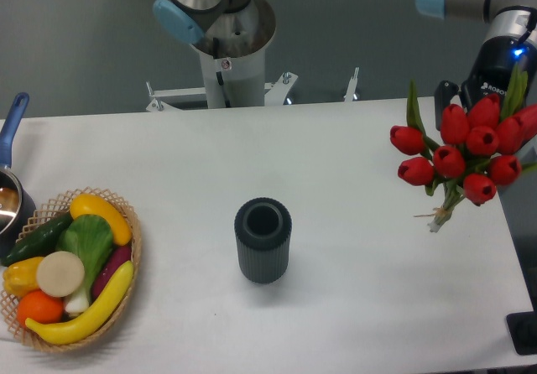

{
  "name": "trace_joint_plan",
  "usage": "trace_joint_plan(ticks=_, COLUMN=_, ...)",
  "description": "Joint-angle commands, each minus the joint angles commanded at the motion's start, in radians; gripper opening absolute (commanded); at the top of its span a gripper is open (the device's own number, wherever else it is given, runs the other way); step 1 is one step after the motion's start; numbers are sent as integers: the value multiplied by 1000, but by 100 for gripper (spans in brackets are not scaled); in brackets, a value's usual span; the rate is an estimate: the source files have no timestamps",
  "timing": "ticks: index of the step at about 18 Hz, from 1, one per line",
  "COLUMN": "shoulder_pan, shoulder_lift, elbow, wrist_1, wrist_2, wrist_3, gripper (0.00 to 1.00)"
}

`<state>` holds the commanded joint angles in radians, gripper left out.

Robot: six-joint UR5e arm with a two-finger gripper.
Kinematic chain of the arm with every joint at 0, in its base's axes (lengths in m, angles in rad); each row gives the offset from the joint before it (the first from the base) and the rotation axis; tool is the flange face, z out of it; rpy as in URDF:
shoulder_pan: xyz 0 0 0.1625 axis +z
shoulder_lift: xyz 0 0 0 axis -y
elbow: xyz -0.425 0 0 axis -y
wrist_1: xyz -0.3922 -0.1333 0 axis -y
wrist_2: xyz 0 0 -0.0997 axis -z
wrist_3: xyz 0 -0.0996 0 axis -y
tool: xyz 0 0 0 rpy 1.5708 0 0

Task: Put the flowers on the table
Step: 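Hold the red tulip bouquet by its stems in the gripper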

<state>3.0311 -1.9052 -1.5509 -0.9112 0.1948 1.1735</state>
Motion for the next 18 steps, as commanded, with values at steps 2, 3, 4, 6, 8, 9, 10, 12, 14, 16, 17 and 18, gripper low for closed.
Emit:
trace_joint_plan(ticks=2, shoulder_pan=0, shoulder_lift=2, elbow=0, wrist_1=3, wrist_2=9, wrist_3=3, gripper=41)
trace_joint_plan(ticks=3, shoulder_pan=2, shoulder_lift=3, elbow=6, wrist_1=3, wrist_2=27, wrist_3=-1, gripper=41)
trace_joint_plan(ticks=4, shoulder_pan=8, shoulder_lift=6, elbow=6, wrist_1=5, wrist_2=53, wrist_3=-2, gripper=41)
trace_joint_plan(ticks=6, shoulder_pan=9, shoulder_lift=11, elbow=0, wrist_1=3, wrist_2=83, wrist_3=0, gripper=41)
trace_joint_plan(ticks=8, shoulder_pan=12, shoulder_lift=12, elbow=-3, wrist_1=3, wrist_2=89, wrist_3=0, gripper=41)
trace_joint_plan(ticks=9, shoulder_pan=12, shoulder_lift=20, elbow=-5, wrist_1=3, wrist_2=103, wrist_3=2, gripper=41)
trace_joint_plan(ticks=10, shoulder_pan=12, shoulder_lift=28, elbow=-5, wrist_1=3, wrist_2=133, wrist_3=2, gripper=41)
trace_joint_plan(ticks=12, shoulder_pan=11, shoulder_lift=38, elbow=-5, wrist_1=3, wrist_2=211, wrist_3=3, gripper=41)
trace_joint_plan(ticks=14, shoulder_pan=9, shoulder_lift=49, elbow=-5, wrist_1=3, wrist_2=264, wrist_3=5, gripper=41)
trace_joint_plan(ticks=16, shoulder_pan=8, shoulder_lift=51, elbow=-6, wrist_1=3, wrist_2=293, wrist_3=6, gripper=41)
trace_joint_plan(ticks=17, shoulder_pan=6, shoulder_lift=51, elbow=-6, wrist_1=3, wrist_2=311, wrist_3=6, gripper=41)
trace_joint_plan(ticks=18, shoulder_pan=3, shoulder_lift=51, elbow=-6, wrist_1=3, wrist_2=333, wrist_3=6, gripper=41)
